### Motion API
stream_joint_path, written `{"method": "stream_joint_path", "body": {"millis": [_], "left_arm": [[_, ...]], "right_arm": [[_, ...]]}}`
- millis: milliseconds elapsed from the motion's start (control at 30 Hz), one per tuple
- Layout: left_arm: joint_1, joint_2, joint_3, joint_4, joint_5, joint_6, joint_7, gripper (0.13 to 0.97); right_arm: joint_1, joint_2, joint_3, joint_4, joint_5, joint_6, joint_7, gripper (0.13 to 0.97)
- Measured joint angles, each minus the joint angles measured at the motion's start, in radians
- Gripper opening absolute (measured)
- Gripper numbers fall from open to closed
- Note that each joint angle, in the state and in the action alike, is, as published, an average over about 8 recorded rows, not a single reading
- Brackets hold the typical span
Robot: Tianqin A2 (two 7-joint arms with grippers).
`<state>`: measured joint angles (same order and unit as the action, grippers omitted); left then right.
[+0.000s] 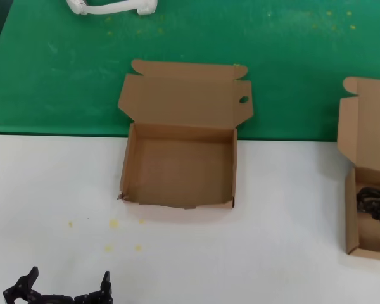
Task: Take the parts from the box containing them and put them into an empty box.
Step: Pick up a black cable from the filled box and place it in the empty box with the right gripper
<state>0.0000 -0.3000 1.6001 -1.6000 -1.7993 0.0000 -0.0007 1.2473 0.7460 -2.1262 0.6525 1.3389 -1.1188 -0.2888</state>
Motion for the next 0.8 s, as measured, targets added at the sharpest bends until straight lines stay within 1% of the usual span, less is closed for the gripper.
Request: {"method": "stream_joint_path", "body": {"millis": [233,400,600,700,800], "left_arm": [[0.000,0.000,0.000,0.000,0.000,0.000,0.000,0.966],[0.000,0.000,0.000,0.000,0.000,0.000,0.000,0.966],[0.000,0.000,0.000,0.000,0.000,0.000,0.000,0.966],[0.000,0.000,0.000,0.000,0.000,0.000,0.000,0.966],[0.000,0.000,0.000,0.000,0.000,0.000,0.000,0.966]], "right_arm": [[-0.092,0.079,0.069,0.247,0.025,-0.014,0.166,0.218],[-0.144,0.077,0.133,0.398,0.072,0.020,0.287,0.217],[-0.192,0.004,0.178,0.536,0.111,0.095,0.389,0.217],[-0.202,-0.056,0.178,0.565,0.118,0.132,0.406,0.217],[-0.198,-0.121,0.164,0.561,0.117,0.159,0.403,0.217]]}}
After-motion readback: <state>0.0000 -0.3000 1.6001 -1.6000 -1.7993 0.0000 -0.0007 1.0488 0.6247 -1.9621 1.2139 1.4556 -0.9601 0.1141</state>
